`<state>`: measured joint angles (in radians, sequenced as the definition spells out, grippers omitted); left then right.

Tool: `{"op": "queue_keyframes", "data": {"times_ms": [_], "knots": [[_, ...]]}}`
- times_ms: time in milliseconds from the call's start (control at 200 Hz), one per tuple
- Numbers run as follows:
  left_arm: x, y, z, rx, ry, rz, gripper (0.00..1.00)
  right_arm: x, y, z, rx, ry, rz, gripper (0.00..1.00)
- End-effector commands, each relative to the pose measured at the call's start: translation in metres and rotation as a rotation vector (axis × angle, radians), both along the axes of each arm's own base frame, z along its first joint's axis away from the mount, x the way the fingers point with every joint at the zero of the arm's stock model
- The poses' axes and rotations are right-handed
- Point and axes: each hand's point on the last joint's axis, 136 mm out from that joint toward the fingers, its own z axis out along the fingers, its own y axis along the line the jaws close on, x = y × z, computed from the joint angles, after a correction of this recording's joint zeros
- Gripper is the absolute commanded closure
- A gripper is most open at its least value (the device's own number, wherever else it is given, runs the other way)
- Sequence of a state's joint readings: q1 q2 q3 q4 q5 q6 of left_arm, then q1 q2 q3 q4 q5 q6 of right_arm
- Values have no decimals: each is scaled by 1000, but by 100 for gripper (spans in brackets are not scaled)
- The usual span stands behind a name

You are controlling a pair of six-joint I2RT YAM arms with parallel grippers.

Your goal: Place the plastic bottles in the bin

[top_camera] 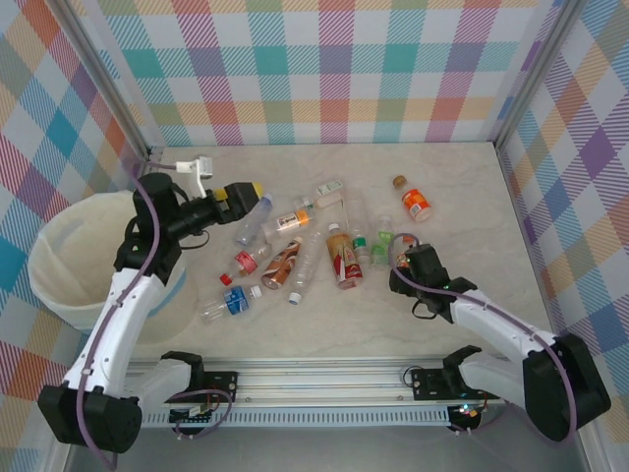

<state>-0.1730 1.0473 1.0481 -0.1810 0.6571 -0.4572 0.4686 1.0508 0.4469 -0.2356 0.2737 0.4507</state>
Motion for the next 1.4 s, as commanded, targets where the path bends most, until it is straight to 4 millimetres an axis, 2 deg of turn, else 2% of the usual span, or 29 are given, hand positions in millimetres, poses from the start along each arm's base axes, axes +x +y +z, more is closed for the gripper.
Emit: {"op": "queue_keyframes", "data": {"times_ms": [0,125,280,430,575,745,895,980,1150,1265,1400], "knots": [[-1,-22,16,46,-86,-57,0,7,13,22,52,-102,79,54],[9,-45,10,57,-88,-88,0,11,36,56,136,-232,203,54],[26,-74,-1,110,-70,-115,0,22,56,108,216,-393,288,53],[21,-110,2,98,-91,-217,0,27,86,151,371,-488,384,53],[26,-127,-8,53,-28,-228,0,27,113,181,492,-536,479,52],[43,-132,-24,-8,69,-167,0,18,150,192,565,-526,626,52],[37,-144,-23,-68,93,-239,9,11,179,190,596,-480,732,51],[37,-144,-31,-50,119,-239,11,7,190,190,609,-465,772,51],[38,-136,-43,-8,159,-192,25,1,198,194,624,-493,803,50],[34,-140,-44,-7,167,-229,35,-5,204,197,651,-499,847,49],[31,-145,-44,-7,179,-269,51,-4,208,197,655,-496,860,48]]}}
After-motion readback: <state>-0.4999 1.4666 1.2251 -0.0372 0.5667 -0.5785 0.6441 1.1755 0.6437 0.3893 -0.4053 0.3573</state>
